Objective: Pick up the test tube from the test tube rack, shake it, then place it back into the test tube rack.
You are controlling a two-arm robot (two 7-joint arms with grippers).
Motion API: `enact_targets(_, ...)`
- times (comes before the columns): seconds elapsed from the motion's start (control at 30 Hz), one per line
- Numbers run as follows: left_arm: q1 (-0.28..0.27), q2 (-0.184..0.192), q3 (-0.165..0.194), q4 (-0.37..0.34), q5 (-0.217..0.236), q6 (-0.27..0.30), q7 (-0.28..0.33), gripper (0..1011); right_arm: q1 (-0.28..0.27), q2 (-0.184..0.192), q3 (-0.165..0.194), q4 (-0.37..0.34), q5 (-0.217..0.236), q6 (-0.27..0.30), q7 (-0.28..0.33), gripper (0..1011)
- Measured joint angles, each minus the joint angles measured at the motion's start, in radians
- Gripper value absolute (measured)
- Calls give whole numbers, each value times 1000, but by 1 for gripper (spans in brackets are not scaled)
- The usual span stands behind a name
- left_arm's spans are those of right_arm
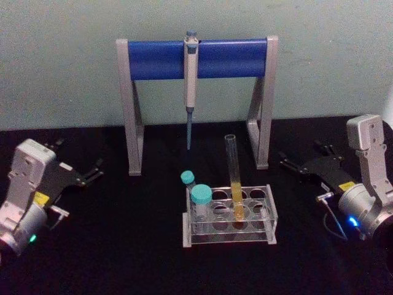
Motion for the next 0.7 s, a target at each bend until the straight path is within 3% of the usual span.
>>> enact_targets(0.7, 0, 0, 0, 0, 0, 0, 0, 1001, 0, 2, -2, -2, 1, -3, 0, 1000)
